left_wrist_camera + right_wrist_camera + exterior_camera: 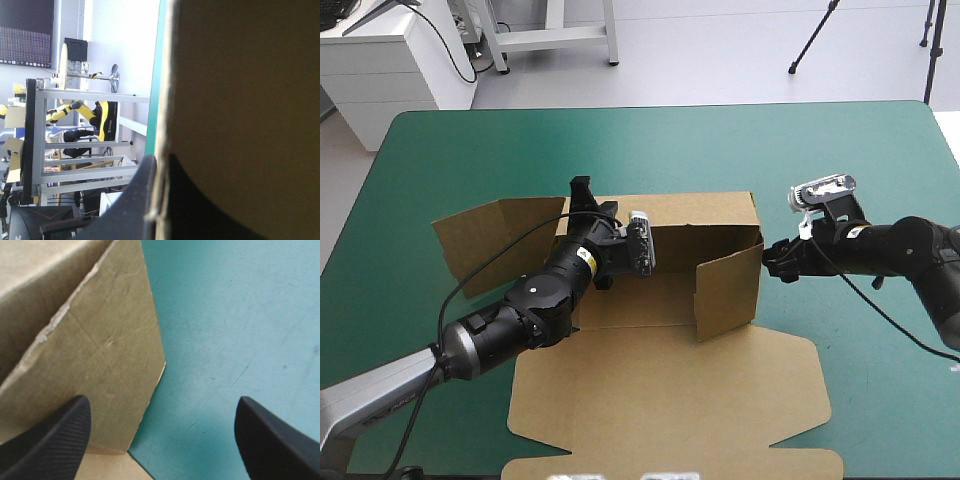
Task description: Fold the box
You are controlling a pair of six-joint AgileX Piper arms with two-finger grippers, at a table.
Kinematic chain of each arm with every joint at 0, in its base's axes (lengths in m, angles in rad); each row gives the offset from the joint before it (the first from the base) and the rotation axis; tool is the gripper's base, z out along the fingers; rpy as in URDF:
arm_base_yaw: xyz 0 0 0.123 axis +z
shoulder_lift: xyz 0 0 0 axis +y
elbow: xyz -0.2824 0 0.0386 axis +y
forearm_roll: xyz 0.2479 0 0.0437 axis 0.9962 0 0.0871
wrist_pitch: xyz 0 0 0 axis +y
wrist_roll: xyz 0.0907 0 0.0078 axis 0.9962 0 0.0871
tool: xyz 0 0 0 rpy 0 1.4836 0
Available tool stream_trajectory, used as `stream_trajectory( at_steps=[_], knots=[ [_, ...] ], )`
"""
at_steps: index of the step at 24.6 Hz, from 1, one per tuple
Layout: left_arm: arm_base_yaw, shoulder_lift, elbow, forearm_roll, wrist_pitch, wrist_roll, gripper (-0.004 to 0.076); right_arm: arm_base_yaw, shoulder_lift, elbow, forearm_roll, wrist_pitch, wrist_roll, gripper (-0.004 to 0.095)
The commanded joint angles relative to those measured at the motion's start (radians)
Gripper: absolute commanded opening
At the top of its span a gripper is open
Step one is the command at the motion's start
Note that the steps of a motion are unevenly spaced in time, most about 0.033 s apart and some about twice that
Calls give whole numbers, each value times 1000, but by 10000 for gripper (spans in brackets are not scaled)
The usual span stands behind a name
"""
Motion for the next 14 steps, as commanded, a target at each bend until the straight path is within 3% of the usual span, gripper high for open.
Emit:
stream_trajectory(
  at_steps=[1,14],
  knots=[
    [-5,-34,-28,23,14,-22,-10,-8,-68,37,85,-69,-80,725],
    [-5,-34,-28,23,14,-22,-10,-8,-149,115,223,-42,-279,725]
  ],
)
